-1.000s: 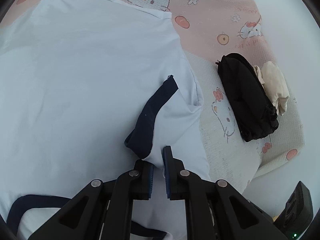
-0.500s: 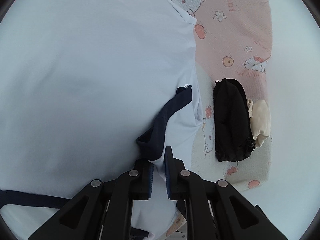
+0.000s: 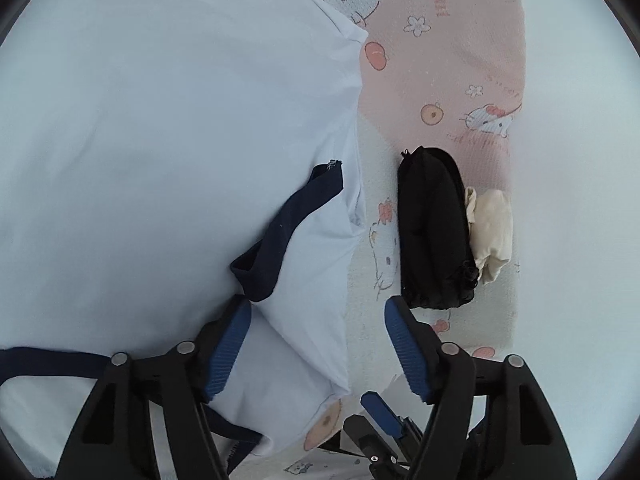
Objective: Fold clothes
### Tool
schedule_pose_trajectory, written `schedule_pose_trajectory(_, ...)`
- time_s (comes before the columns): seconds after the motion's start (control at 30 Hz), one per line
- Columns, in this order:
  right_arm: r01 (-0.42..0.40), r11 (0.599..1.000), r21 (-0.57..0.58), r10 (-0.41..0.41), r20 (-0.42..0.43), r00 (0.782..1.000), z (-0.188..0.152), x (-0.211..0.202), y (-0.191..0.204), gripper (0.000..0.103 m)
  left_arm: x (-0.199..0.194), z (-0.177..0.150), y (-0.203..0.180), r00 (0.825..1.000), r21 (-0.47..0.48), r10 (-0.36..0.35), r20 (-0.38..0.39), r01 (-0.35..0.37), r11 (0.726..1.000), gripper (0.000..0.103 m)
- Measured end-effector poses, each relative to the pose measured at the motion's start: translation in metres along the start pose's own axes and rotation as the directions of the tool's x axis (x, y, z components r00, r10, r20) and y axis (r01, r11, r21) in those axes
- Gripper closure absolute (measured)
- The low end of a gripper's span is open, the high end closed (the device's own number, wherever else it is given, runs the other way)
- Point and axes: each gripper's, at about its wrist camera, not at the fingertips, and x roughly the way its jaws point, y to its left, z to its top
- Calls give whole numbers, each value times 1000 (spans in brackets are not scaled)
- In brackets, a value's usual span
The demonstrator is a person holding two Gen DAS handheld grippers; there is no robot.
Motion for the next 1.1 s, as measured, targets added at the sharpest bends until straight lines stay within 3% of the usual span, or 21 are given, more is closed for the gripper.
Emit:
schedule_pose_trajectory(0.1,12,1000,15,-12,8,1000,0,-6,-7,43,-7,1,-9,996,62,77,43,-79,995,33)
schedule_pose_trajectory(0.3,-13,997,81,14,-1,1000,10,-2,-18,43,-2,0,-19,984,118,168,60,-174,978,33)
schedule_pose_trajectory(0.53,-83,987,140,84,-2,996,30,13,-21,38,12,-5,-31,957,241,281,66,-289,926,33)
schedule_pose_trajectory(0.93,-220,934,281,231,-6,973,81,50,-37,38,23,0,-41,934,282,339,115,-358,890,33)
schedule_pose_trajectory(1.1,-213,937,276,240,-69,968,99,82,-37,38,23,14,-48,928,281,349,126,-371,885,33)
